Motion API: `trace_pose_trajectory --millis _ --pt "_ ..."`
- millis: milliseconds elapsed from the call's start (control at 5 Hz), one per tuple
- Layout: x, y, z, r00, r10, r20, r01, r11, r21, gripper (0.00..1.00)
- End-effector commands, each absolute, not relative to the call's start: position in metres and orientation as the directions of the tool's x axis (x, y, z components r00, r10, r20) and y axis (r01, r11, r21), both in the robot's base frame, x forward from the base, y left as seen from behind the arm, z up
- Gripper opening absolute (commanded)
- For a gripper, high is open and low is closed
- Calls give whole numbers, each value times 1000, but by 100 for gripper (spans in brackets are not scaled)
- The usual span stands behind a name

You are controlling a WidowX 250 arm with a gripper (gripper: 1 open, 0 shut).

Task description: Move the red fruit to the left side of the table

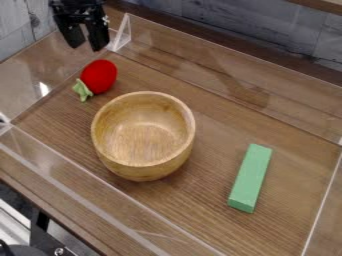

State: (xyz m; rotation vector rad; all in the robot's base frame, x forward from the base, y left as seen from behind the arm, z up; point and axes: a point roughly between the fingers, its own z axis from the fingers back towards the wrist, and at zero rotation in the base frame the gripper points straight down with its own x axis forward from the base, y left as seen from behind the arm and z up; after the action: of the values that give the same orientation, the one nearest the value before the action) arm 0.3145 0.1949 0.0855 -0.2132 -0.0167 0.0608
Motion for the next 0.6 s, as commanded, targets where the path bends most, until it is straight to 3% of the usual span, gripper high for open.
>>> trace_pose_trajectory --millis 0,400 --pt "321 183 119 996 41 77 -27 984 -176 100" --pt "320 166 134 997 -19 79 33 984 -178 100"
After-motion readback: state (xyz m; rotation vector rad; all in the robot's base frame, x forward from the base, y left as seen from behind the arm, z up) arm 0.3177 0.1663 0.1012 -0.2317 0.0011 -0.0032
